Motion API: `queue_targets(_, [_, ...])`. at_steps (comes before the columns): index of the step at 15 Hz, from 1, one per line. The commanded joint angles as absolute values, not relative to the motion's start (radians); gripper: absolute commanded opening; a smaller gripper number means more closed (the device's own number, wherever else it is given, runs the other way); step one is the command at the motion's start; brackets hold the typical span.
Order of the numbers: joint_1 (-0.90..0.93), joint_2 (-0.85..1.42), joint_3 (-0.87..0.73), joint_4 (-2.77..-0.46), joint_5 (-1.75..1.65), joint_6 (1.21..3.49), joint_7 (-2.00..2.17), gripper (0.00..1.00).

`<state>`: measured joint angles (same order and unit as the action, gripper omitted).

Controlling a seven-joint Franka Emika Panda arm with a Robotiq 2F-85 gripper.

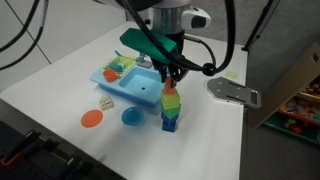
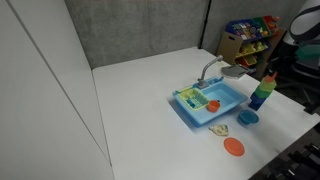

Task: Remove the orange measuring cup and stack it on top of the light green block

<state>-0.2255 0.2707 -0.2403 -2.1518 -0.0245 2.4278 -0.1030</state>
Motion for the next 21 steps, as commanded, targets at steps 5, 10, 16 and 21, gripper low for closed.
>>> queue_targets(5, [-0.252,0.285,-0.232,-2.156,-0.021,2.466,-0.12,0.13])
queue_targets(10, [-0.253,0.267,-0.229,-2.165,-0.019,2.462,-0.124,0.69])
queue_targets(16, [-0.24,0.224,-0.23,-2.174,-0.034,2.438,-0.11,1.0])
queue_targets(21, [-0.211,0.187,-0.22,-2.173,-0.062,2.397,-0.085,1.0])
